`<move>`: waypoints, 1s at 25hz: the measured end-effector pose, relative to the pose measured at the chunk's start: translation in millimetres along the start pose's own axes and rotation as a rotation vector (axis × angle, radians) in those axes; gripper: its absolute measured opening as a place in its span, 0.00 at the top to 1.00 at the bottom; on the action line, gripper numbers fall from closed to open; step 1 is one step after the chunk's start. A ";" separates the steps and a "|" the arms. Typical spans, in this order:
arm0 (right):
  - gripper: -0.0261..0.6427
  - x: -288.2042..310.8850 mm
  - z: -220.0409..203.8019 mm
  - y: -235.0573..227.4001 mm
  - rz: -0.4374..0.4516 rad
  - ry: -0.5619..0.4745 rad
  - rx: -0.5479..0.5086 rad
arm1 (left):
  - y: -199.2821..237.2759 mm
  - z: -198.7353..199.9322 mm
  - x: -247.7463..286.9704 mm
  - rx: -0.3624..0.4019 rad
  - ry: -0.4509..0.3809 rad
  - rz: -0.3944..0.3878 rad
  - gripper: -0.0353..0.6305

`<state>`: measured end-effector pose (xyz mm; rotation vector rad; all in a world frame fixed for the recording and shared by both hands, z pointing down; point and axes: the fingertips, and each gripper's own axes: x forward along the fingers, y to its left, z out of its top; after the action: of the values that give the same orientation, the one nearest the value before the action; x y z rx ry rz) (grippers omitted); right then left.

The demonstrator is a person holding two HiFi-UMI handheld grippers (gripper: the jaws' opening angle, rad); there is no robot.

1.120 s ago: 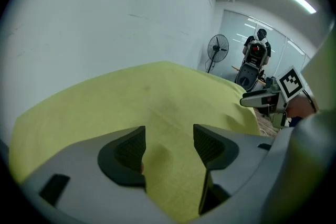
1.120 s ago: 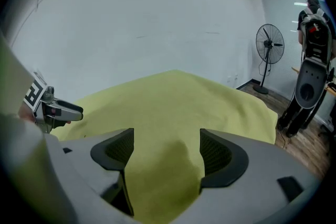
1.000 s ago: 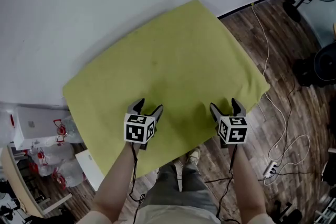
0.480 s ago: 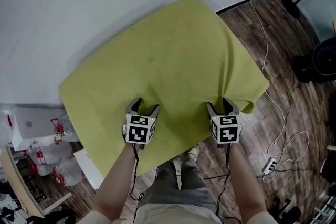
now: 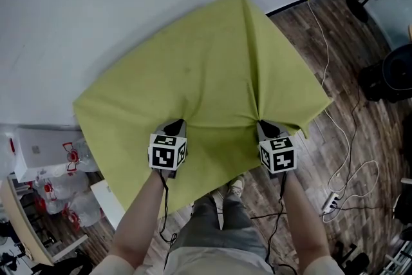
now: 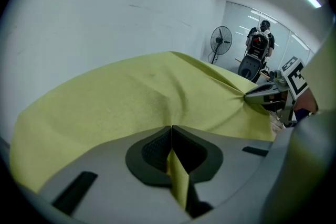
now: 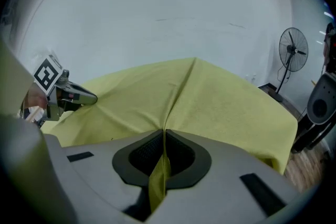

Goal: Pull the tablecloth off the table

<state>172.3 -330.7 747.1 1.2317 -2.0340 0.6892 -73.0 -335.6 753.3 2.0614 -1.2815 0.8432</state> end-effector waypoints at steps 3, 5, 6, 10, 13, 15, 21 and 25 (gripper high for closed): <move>0.91 -4.1 -0.6 6.6 0.040 -0.012 0.063 | -2.1 -1.9 -1.1 0.010 -0.007 0.008 0.91; 0.91 -8.6 -2.1 12.9 0.062 -0.029 0.111 | -4.2 -2.7 -2.4 0.029 -0.018 0.020 0.92; 0.91 -11.5 -2.3 15.8 0.068 -0.043 0.130 | -4.4 -2.6 -4.0 0.026 -0.030 0.020 0.92; 0.91 -26.9 2.2 26.6 0.093 -0.108 0.181 | -1.4 1.7 -20.1 -0.064 -0.094 -0.035 0.92; 0.91 -37.2 3.7 32.0 0.108 -0.129 0.198 | -2.9 8.0 -34.0 -0.085 -0.143 -0.065 0.92; 0.91 -43.4 7.2 36.3 0.121 -0.144 0.203 | -5.0 13.1 -42.5 -0.073 -0.162 -0.064 0.92; 0.91 -75.9 36.4 54.8 0.182 -0.236 0.189 | -5.9 34.1 -80.2 -0.069 -0.204 -0.072 0.92; 0.91 -106.3 60.7 77.5 0.225 -0.338 0.138 | -3.0 47.8 -108.0 -0.084 -0.253 -0.089 0.92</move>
<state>123.2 -282.3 619.7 1.2783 -2.4676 0.7796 -97.2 -309.2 640.7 2.1911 -1.3197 0.4920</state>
